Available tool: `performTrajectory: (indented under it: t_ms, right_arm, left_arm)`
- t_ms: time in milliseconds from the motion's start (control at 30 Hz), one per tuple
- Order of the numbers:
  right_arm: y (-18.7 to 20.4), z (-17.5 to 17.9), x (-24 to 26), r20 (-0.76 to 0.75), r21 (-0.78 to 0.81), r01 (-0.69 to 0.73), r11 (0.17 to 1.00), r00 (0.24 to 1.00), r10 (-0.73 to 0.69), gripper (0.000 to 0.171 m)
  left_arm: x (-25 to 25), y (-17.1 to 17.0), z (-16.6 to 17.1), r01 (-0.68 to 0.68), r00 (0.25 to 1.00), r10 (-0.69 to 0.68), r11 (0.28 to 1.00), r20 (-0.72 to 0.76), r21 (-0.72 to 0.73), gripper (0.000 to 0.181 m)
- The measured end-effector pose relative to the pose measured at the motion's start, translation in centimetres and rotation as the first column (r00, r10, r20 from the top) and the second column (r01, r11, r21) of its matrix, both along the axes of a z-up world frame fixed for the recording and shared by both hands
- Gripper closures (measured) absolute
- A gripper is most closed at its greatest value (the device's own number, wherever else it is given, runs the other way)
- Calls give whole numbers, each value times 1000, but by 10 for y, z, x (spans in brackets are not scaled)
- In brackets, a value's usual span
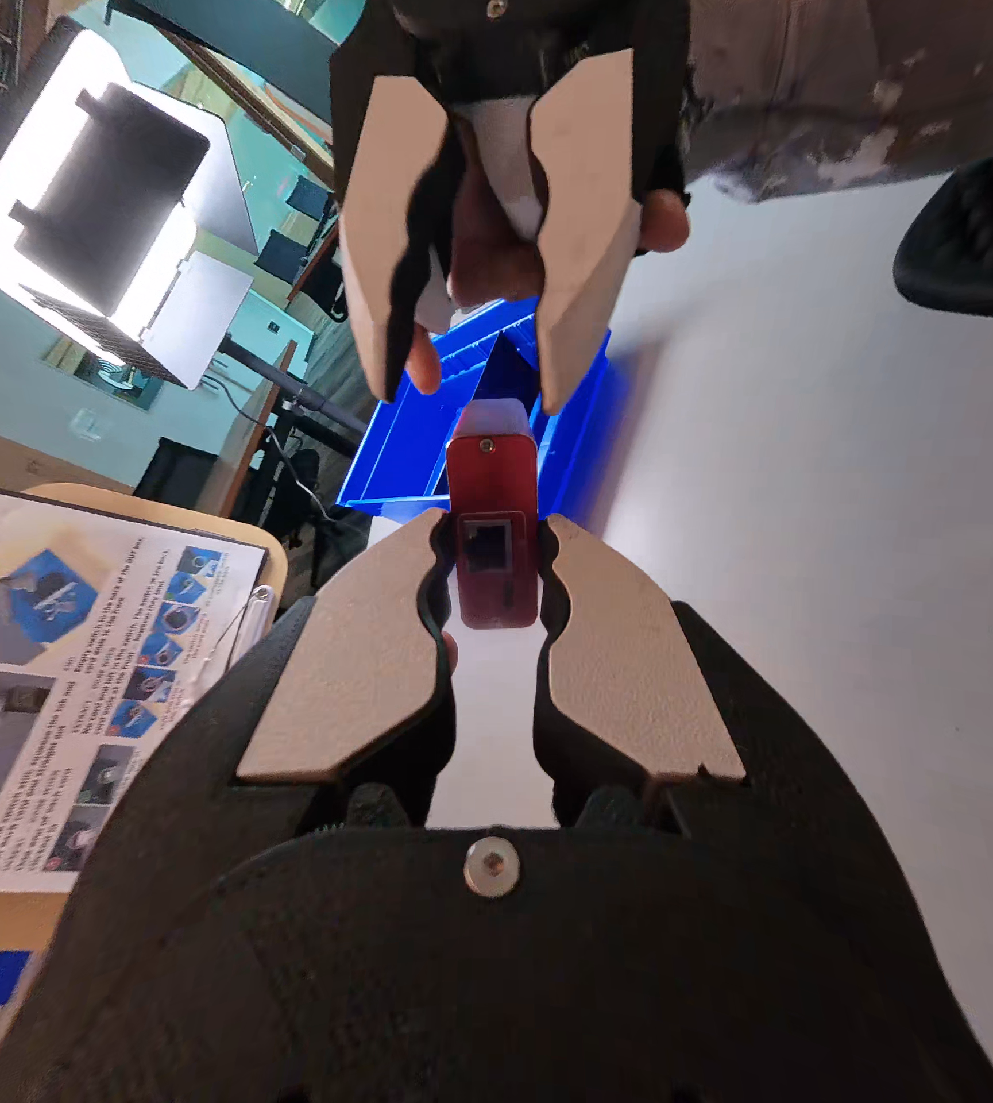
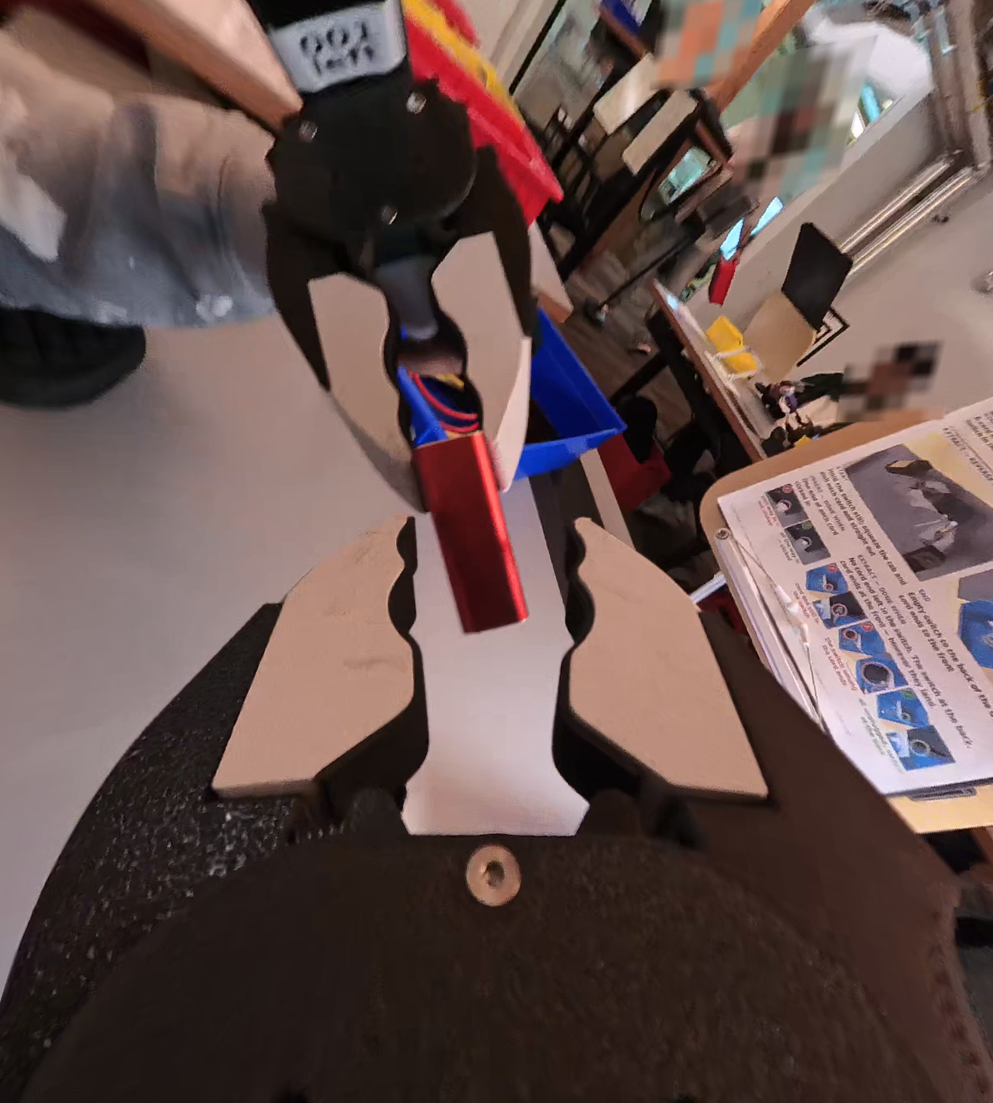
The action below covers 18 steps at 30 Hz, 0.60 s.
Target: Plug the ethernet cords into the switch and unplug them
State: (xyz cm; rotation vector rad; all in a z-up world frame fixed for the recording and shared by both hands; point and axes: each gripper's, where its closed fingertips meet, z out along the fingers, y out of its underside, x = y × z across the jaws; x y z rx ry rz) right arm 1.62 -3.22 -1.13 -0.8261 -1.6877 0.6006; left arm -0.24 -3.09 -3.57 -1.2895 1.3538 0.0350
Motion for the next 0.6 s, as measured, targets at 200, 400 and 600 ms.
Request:
performTrajectory:
  t_ms: [200,400,600]
  right_arm:
    - [-8,-15,-14,51,119,15,993,998,-22,124]
    - [-21,-10,-16,25,126,-21,992,1000,18,145]
    - [-9,-12,-18,25,179,62,982,997,-68,145]
  left_arm:
    - [5,-20,15,80,996,-80,997,25,19,154]
    - [9,-28,18,105,994,-106,994,26,36,155]
    - [-2,-14,18,9,999,-10,1000,51,29,148]
